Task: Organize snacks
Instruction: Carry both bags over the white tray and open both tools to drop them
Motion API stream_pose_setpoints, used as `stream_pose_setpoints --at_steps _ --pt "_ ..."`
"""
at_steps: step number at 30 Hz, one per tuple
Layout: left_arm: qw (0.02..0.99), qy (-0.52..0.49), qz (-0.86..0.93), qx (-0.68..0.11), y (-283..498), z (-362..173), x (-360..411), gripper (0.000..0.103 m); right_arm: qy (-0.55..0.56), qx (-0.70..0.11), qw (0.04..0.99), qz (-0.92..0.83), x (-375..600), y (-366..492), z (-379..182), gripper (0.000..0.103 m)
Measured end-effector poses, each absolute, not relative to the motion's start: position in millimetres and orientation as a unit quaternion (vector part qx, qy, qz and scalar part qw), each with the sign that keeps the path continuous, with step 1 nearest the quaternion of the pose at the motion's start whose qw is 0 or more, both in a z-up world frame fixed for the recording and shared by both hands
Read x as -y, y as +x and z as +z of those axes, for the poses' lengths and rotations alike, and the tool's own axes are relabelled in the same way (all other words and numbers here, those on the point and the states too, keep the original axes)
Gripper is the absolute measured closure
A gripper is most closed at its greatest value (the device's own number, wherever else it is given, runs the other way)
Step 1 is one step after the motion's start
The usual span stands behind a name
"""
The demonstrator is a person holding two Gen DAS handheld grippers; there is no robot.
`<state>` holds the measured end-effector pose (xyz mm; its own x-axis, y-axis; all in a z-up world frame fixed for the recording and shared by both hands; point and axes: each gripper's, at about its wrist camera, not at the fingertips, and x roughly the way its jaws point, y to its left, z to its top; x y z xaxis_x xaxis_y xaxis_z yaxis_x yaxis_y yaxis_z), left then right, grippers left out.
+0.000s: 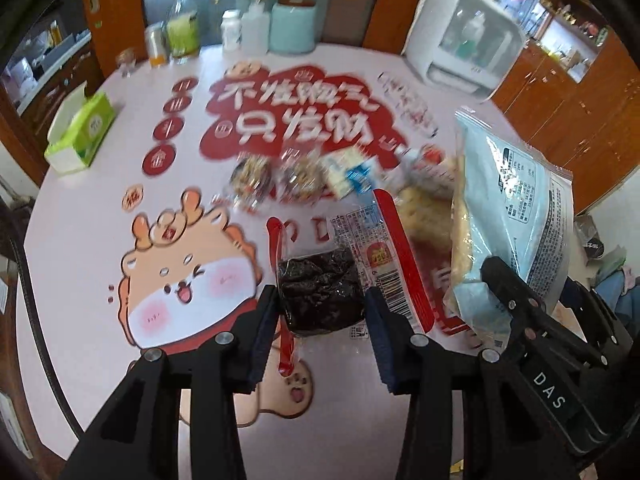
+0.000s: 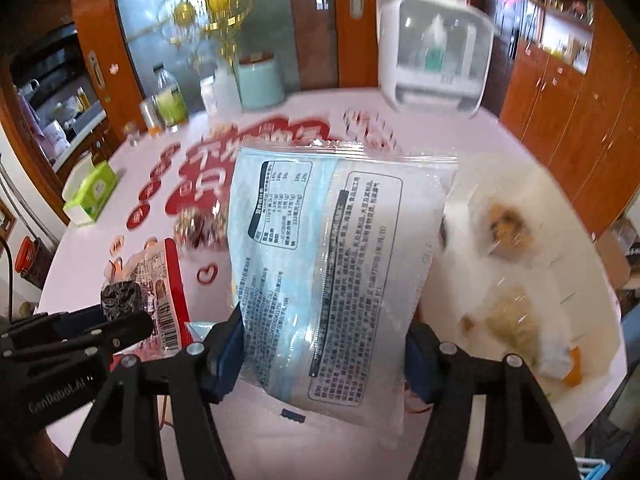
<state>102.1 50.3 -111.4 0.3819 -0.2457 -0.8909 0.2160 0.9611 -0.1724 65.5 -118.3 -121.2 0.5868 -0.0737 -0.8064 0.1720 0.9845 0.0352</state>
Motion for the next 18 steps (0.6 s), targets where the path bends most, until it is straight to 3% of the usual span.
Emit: stream_pose_setpoints --at_steps 18 --pt "0.876 0.012 -0.228 -0.425 74 -2 127 0.06 0.05 -0.296 0.945 -0.126 266 18 -5 0.036"
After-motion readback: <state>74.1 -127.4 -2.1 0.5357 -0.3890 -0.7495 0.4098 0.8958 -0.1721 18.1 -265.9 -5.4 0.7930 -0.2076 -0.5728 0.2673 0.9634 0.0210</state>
